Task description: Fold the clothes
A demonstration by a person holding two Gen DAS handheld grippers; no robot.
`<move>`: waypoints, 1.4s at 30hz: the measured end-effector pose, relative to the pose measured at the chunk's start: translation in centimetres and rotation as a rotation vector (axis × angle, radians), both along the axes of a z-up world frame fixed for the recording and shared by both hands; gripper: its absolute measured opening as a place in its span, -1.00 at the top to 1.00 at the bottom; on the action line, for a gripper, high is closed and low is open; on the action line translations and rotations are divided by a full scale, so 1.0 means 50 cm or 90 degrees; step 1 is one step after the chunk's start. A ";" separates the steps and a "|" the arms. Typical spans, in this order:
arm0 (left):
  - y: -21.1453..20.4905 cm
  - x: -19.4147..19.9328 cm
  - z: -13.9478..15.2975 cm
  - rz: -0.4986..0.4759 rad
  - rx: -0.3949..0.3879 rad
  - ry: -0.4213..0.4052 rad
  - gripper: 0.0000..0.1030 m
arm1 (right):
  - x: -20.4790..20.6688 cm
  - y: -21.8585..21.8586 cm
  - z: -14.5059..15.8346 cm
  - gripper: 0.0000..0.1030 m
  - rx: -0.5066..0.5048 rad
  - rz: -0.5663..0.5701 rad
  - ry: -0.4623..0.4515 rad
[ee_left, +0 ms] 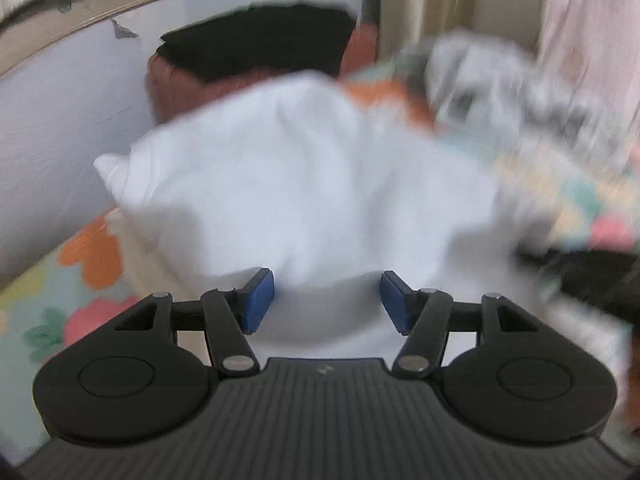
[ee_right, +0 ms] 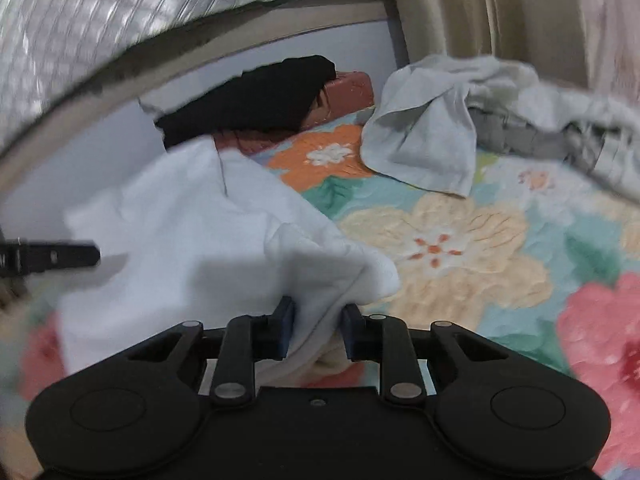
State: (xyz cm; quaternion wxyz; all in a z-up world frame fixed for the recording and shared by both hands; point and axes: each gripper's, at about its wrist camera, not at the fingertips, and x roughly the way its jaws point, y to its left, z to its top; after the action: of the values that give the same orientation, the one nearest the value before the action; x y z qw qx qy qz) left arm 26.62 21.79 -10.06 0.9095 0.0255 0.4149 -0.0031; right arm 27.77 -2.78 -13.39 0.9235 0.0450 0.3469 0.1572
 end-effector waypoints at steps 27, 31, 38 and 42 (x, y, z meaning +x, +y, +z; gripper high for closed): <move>-0.400 -0.390 0.231 -0.049 -0.040 -0.027 -0.91 | -0.443 -0.281 0.282 -0.55 -0.072 -0.117 -0.021; -0.412 -0.424 0.227 -0.040 -0.066 -0.013 -0.91 | -0.479 -0.289 0.284 -0.57 -0.091 -0.141 -0.014; -0.440 -0.467 0.226 -0.029 -0.033 -0.013 -0.92 | -0.534 -0.288 0.287 -0.64 -0.117 -0.157 -0.016; -0.445 -0.479 0.226 -0.029 -0.029 -0.009 -0.92 | -0.559 -0.287 0.287 -0.66 -0.124 -0.154 -0.016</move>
State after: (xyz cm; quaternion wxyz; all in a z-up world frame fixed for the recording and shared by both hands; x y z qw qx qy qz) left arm 2.69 -0.47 1.24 0.9123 0.0143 0.4079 -0.0328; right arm -0.16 -17.13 0.99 0.9400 -0.0052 0.3410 0.0107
